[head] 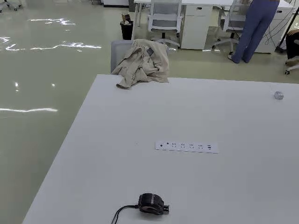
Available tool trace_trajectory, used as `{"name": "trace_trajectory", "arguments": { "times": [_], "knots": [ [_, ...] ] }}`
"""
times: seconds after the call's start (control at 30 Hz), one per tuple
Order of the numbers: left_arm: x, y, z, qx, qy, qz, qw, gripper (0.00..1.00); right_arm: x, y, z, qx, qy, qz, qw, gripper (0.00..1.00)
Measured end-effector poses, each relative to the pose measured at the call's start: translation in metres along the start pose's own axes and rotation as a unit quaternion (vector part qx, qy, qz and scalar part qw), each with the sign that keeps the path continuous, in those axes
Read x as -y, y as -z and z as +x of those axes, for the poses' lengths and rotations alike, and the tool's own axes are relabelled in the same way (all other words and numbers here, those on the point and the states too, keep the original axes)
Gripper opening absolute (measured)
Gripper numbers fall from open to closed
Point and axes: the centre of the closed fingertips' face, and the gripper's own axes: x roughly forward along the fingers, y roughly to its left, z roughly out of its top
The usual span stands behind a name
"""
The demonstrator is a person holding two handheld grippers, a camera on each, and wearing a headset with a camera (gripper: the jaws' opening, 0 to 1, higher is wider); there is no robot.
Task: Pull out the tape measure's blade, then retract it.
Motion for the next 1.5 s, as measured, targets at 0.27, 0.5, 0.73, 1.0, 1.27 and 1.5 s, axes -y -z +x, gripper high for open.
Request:
{"name": "trace_trajectory", "arguments": {
  "times": [0.27, 0.5, 0.73, 1.0, 1.27, 1.5],
  "knots": [
    [-0.003, -0.001, 0.007, -0.003, 0.002, 0.002, 1.0000, 0.97, 0.002, 0.001, 0.006, -0.003, -0.005, -0.003, 1.0000, 0.91],
    [-0.003, -0.004, 0.013, -0.005, 0.004, 0.003, 1.0000, 0.97, 0.002, -0.001, 0.012, -0.008, -0.010, -0.006, 0.9999, 0.91],
    [-0.004, -0.006, 0.018, -0.007, 0.006, 0.005, 0.9999, 0.97, 0.005, -0.002, 0.020, -0.011, -0.015, -0.011, 0.9998, 0.91],
    [-0.005, -0.009, 0.027, -0.010, 0.010, 0.010, 0.9999, 0.97, 0.008, -0.003, 0.026, -0.013, -0.018, -0.014, 0.9997, 0.91],
    [-0.007, -0.012, 0.036, -0.011, 0.011, 0.014, 0.9998, 0.96, 0.011, -0.004, 0.033, -0.017, -0.020, -0.022, 0.9994, 0.90],
    [-0.005, -0.015, 0.044, -0.013, 0.016, 0.020, 0.9996, 0.96, 0.014, -0.007, 0.041, -0.018, -0.024, -0.025, 0.9992, 0.90]
  ]
}}
